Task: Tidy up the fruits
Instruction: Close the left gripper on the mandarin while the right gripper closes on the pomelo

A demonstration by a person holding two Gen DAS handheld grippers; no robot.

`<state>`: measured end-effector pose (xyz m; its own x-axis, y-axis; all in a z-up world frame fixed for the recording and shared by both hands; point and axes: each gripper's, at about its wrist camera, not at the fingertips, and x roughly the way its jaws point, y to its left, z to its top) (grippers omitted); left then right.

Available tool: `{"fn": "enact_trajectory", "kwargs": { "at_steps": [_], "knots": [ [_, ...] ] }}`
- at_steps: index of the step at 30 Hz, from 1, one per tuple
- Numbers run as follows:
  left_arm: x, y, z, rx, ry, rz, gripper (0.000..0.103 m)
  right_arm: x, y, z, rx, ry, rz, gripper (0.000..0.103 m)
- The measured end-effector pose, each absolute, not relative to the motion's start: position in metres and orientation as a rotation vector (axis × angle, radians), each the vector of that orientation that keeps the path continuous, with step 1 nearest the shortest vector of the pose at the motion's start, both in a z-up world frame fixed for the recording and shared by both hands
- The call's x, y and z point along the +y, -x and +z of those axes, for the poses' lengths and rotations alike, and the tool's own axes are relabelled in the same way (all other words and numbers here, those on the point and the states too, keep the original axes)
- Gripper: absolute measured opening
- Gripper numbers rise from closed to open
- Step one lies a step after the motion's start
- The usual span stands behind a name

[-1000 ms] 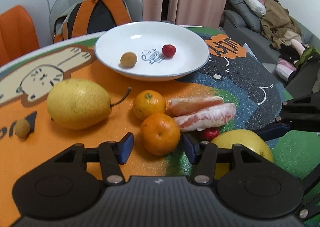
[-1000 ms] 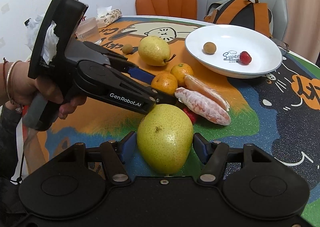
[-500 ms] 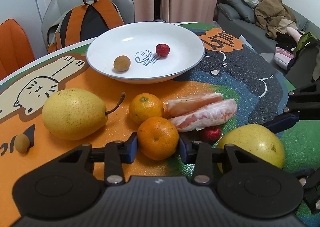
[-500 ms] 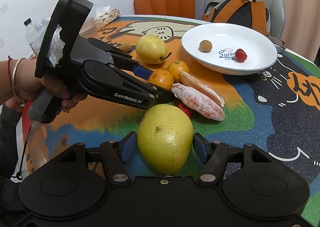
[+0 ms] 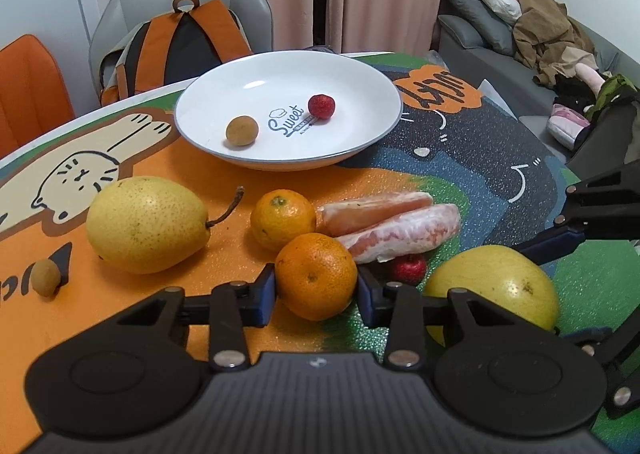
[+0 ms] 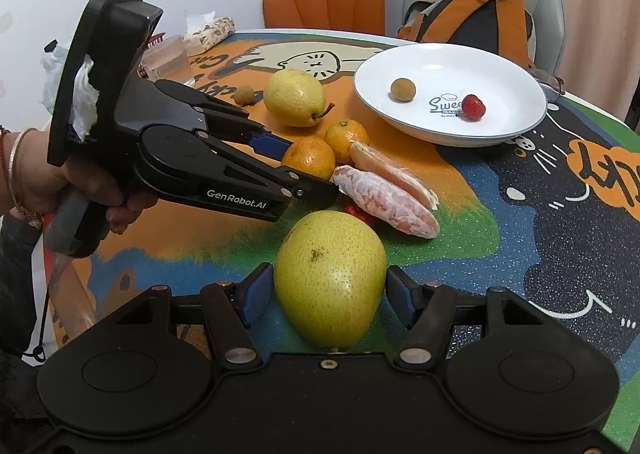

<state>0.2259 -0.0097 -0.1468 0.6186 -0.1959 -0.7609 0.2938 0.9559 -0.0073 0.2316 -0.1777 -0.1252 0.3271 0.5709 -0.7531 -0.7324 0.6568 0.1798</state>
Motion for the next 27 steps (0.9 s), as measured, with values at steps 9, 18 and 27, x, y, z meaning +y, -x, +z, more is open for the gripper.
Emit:
{"fn": "enact_trajectory", "kwargs": {
  "at_steps": [9,18,27],
  "knots": [
    [-0.007,-0.224,-0.145,0.857,-0.102,-0.260,0.039,-0.163,-0.228,-0.124,0.829,0.301,0.889,0.062],
    [-0.004,-0.223,-0.145,0.864,-0.092,-0.245,0.039,-0.158,-0.235,-0.130,0.837,0.300,0.891,0.063],
    [-0.002,-0.219,-0.143,0.863,-0.086,-0.235,0.039,-0.157,-0.234,-0.130,0.829,0.321,0.894,0.061]
  ]
}}
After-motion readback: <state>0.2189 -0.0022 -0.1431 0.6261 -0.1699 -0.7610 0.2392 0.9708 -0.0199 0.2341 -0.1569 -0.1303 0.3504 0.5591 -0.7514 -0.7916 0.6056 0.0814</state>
